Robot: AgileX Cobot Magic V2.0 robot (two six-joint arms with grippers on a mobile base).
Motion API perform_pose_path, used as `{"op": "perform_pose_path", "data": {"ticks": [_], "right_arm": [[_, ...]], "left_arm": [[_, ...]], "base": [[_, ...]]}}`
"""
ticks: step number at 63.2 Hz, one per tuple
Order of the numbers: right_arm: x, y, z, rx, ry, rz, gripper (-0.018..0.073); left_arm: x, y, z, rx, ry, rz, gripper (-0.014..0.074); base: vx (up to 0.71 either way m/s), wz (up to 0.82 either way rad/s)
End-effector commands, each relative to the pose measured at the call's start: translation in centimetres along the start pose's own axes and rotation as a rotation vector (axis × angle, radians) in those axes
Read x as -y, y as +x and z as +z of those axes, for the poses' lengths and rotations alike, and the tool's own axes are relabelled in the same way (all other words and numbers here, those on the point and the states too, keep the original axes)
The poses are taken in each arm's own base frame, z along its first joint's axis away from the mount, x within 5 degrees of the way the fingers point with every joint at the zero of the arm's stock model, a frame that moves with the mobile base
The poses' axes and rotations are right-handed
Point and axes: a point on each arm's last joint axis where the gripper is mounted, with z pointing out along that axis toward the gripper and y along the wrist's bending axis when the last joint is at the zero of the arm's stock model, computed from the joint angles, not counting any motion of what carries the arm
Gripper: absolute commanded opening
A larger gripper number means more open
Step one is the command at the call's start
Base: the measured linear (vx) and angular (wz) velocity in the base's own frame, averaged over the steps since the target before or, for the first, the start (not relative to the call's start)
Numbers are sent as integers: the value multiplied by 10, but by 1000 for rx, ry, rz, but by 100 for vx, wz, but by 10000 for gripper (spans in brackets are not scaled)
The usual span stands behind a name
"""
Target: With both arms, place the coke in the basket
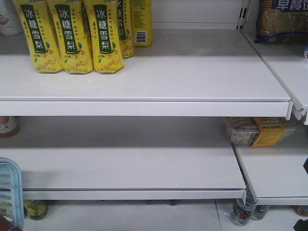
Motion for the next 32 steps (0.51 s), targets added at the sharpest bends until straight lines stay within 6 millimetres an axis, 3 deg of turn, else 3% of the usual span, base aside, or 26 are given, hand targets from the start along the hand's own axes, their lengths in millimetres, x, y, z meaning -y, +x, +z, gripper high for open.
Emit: {"op": "perform_pose_path", "data": {"ticks": [1, 32], "right_arm": [[-1, -15, 0, 88, -11, -16, -10], [0, -12, 0, 53, -1, -52, -10]], "left_arm": [[0, -28, -6, 220, -11, 67, -6], [0, -28, -6, 220, -11, 67, -6]], "base": [[0, 0], [0, 0]]}}
